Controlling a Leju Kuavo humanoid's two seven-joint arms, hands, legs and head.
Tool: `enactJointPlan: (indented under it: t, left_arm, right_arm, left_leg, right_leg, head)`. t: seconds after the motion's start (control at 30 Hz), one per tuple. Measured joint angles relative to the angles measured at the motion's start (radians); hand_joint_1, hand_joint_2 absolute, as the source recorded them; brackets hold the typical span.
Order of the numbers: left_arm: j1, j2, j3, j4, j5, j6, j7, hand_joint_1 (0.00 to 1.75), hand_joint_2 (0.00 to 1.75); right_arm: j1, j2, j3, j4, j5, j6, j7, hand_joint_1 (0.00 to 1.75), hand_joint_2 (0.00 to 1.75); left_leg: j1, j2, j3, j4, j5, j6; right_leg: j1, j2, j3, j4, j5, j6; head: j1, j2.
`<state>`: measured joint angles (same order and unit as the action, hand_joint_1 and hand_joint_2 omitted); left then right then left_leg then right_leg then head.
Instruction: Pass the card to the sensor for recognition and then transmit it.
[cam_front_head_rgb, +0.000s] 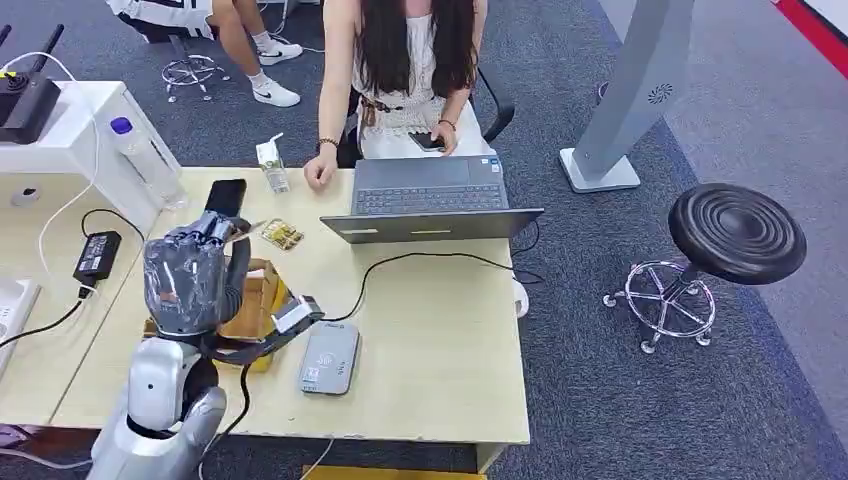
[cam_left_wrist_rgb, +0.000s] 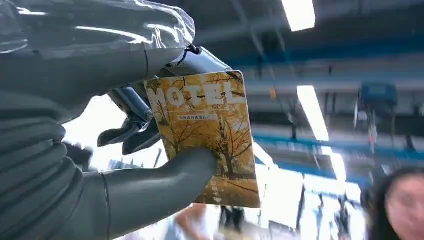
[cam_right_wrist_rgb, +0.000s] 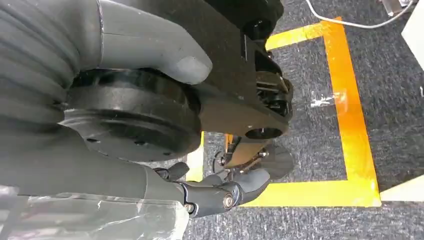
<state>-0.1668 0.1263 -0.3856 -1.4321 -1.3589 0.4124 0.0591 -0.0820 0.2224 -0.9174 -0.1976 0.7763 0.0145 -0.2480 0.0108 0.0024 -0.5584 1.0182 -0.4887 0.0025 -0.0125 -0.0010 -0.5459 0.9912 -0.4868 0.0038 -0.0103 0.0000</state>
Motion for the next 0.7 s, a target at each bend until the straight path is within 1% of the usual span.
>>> enactJointPlan:
  t: [0.03, 0.07, 0.17, 0.23, 0.3, 0.4, 0.5, 0.6, 0.7]
  left_arm:
    - [-0.019, 0.0, 0.033, -0.011, -0.05, 0.055, 0.003, 1.75, 1.75]
    - [-0.123, 0.016, 0.102, 0.006, -0.111, 0.085, 0.013, 1.75, 1.75]
    - [-0.174, 0.023, 0.138, 0.029, -0.124, 0.093, 0.011, 1.75, 1.75]
    - [-0.21, 0.031, 0.15, 0.061, -0.166, 0.087, 0.031, 1.75, 1.75]
    - [-0.266, 0.045, 0.161, 0.116, -0.176, 0.062, 0.053, 1.75, 1.75]
    - [-0.394, 0.072, 0.169, 0.262, -0.178, 0.019, 0.09, 1.75, 1.75]
    - [-0.491, 0.093, 0.169, 0.38, -0.178, -0.012, 0.113, 1.75, 1.75]
    - [-0.552, 0.102, 0.169, 0.463, -0.178, -0.015, 0.115, 1.75, 1.75]
    - [-0.581, 0.104, 0.169, 0.508, -0.178, -0.018, 0.118, 1.75, 1.75]
  right_arm:
    - [-0.002, 0.001, 0.002, 0.0, 0.011, 0.0, 0.005, 0.0, 1.75]
    - [-0.009, 0.003, 0.009, 0.0, 0.029, 0.002, 0.02, 0.0, 1.75]
    - [-0.012, 0.003, 0.01, 0.0, 0.033, 0.003, 0.024, 0.0, 1.75]
    - [-0.012, 0.003, 0.014, 0.0, 0.04, 0.011, 0.024, 0.0, 1.75]
    - [-0.015, 0.003, 0.024, 0.0, 0.047, 0.02, 0.026, 0.0, 1.75]
    - [-0.017, 0.003, 0.031, 0.0, 0.053, 0.02, 0.037, 0.0, 1.75]
    - [-0.016, 0.003, 0.035, 0.0, 0.053, 0.02, 0.046, 0.0, 1.75]
    - [-0.016, 0.003, 0.035, 0.0, 0.053, 0.02, 0.047, 0.0, 1.75]
    - [-0.016, 0.003, 0.035, 0.0, 0.053, 0.02, 0.048, 0.0, 1.75]
  left_leg:
    - [0.0, 0.0, 0.0, 0.0, 0.0, 0.0]
    - [0.0, -0.001, 0.0, 0.0, 0.001, -0.001]
    - [0.0, -0.001, 0.0, 0.0, 0.002, -0.001]
    - [0.0, -0.001, 0.0, 0.0, 0.002, -0.001]
    - [0.0, -0.001, 0.0, 0.0, 0.002, -0.001]
    - [0.0, -0.001, -0.001, 0.0, 0.003, -0.002]
    - [0.0, 0.001, -0.001, 0.0, 0.004, -0.002]
    - [0.0, 0.001, -0.001, 0.0, 0.004, -0.002]
    - [0.0, 0.001, -0.002, 0.0, 0.004, -0.002]
  right_leg:
    - [0.0, -0.001, 0.0, 0.0, 0.0, 0.0]
    - [0.0, -0.001, 0.0, 0.001, 0.001, 0.0]
    - [0.0, -0.001, 0.0, 0.001, 0.001, 0.0]
    - [0.0, -0.001, -0.001, 0.001, 0.001, 0.0]
    - [0.0, 0.0, -0.001, 0.001, 0.002, -0.001]
    - [0.0, -0.001, -0.002, 0.002, 0.002, -0.002]
    - [0.0, 0.001, -0.002, 0.002, 0.003, -0.002]
    - [0.0, 0.001, -0.003, 0.002, 0.003, -0.002]
    - [0.0, 0.001, -0.003, 0.002, 0.003, -0.002]
  head:
    - [0.0, 0.0]
    - [0.0, 0.0]
    - [0.0, 0.0]
    - [0.001, 0.0]
    - [0.001, 0.0]
    - [-0.001, 0.0]
    - [-0.001, 0.0]
    - [-0.001, 0.0]
    - [-0.001, 0.0]
